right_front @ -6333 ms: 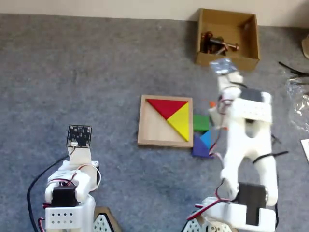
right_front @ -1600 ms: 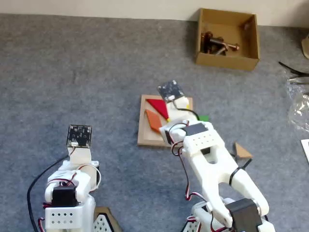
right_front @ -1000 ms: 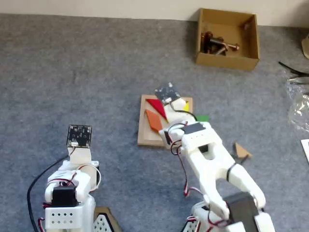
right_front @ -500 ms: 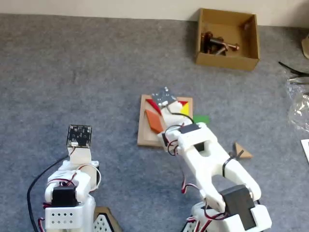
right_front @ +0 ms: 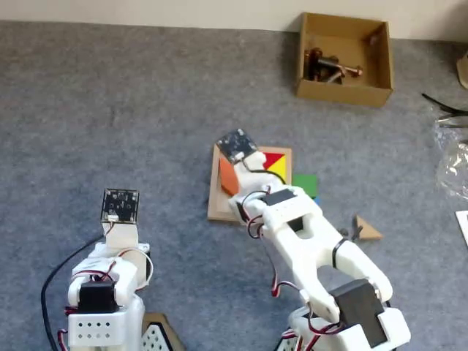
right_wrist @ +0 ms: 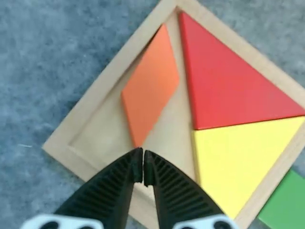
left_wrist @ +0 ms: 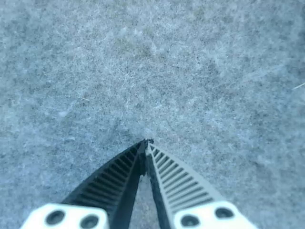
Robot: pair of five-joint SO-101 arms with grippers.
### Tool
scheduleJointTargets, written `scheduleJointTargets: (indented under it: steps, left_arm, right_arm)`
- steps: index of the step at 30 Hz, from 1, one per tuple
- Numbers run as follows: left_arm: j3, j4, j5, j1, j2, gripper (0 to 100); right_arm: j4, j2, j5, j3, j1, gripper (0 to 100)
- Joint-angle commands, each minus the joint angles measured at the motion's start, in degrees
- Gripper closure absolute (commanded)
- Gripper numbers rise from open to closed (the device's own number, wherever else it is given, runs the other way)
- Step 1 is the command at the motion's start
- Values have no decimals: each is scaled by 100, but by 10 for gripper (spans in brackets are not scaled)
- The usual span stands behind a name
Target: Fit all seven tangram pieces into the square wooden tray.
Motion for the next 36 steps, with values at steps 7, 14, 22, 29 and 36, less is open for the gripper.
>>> scheduleJointTargets:
  steps: [7, 14, 22, 29, 36]
  left_arm:
    - [127, 44, -18, -48, -31, 993]
    - [127, 44, -18, -48, -31, 993]
    - [127, 44, -18, -48, -31, 993]
    - [127, 44, -18, -48, -31, 993]
    - [127, 44, -18, -48, -31, 993]
  right_arm:
    - [-760, 1042, 44, -224, -57, 993]
    - [-760, 1226, 44, -673, -48, 993]
    - [-760, 1270, 44, -1042, -48, 993]
    - [-1112, 1279, 44, -1182, -48, 993]
    - [-1780, 1288, 44, -1165, -48, 993]
